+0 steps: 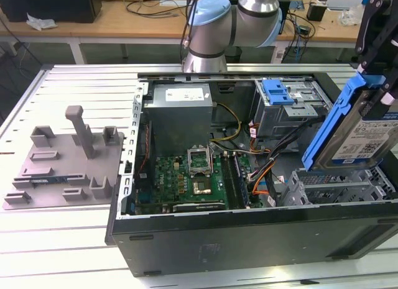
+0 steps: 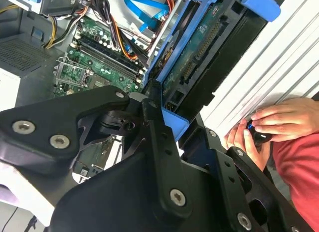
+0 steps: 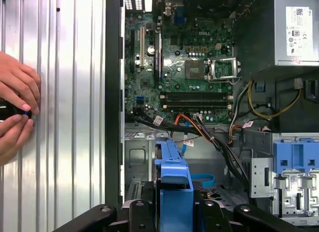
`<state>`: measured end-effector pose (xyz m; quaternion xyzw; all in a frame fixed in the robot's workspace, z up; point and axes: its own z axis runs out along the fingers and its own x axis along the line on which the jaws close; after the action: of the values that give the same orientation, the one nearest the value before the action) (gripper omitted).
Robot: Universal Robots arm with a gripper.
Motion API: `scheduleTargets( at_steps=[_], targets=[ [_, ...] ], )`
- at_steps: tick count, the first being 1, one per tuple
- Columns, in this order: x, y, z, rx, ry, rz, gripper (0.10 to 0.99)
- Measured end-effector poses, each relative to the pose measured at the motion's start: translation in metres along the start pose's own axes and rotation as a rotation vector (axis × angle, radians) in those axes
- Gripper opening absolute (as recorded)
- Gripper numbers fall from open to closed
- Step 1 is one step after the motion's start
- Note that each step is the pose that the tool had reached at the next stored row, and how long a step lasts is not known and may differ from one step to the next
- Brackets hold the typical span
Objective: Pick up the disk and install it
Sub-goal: 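Insert the disk into the insertion slot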
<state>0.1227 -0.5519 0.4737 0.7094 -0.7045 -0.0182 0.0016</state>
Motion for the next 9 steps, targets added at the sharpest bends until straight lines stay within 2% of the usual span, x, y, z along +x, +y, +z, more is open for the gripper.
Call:
scheduleTargets(
  at_steps=[4,9],
  targets=[
    [-0.0008,0.0000,0.0021,0.006,0.0059,-0.002,0.365],
    [-0.0012,0.0001,0.0026,0.009,0.0077,-0.003,0.365]
  ],
)
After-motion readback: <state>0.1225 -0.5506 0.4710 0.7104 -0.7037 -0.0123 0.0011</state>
